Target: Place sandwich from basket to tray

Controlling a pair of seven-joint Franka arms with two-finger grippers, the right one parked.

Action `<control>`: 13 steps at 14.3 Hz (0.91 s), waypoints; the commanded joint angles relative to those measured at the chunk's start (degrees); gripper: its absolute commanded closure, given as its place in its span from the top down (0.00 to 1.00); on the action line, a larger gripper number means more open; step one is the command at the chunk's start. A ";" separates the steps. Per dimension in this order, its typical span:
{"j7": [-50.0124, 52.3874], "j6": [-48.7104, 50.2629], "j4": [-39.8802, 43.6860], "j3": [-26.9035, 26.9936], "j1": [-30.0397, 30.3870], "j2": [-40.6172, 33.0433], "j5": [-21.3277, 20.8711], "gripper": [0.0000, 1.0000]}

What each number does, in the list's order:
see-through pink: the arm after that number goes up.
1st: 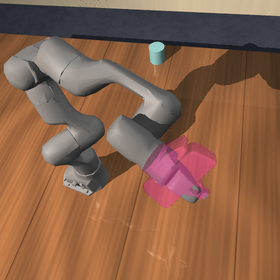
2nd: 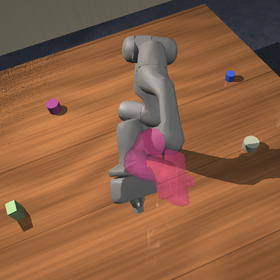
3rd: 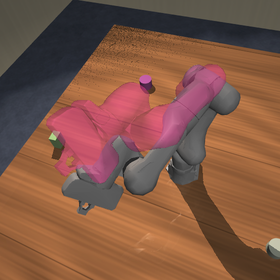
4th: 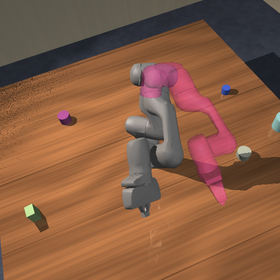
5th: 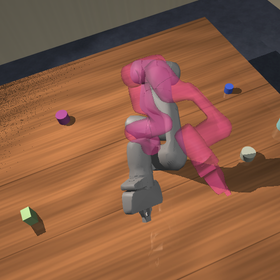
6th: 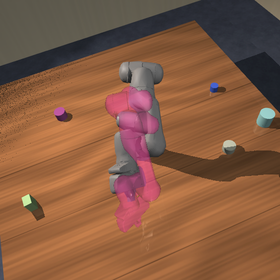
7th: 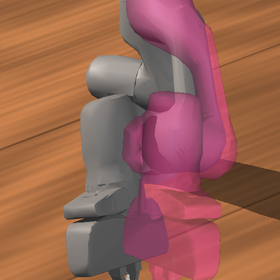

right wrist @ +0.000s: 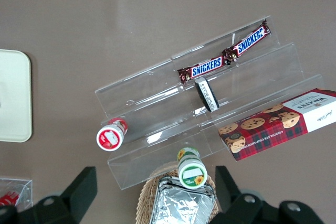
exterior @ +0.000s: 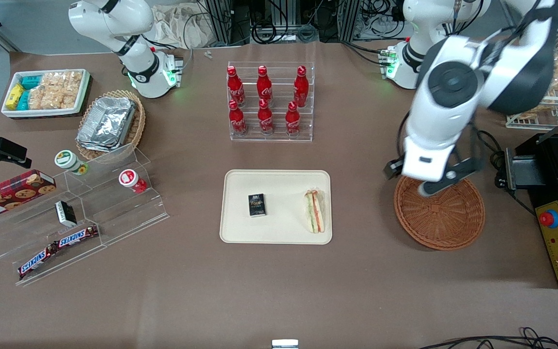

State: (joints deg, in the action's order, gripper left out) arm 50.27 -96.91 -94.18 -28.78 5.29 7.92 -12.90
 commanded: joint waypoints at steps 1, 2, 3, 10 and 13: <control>-7.44 1.89 -2.15 -0.40 4.46 -4.93 2.18 1.00; -9.12 2.16 -2.24 -0.31 5.86 -5.81 2.52 1.00; -11.13 2.33 -2.06 -0.22 7.00 -6.16 4.01 1.00; -40.47 2.78 -1.28 28.66 -6.15 -9.07 11.49 1.00; -42.53 2.07 -0.66 31.59 -7.22 -8.54 13.32 1.00</control>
State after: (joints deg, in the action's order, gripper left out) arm 8.75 -94.66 -94.51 1.35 -0.07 0.20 -1.51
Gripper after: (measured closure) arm 0.000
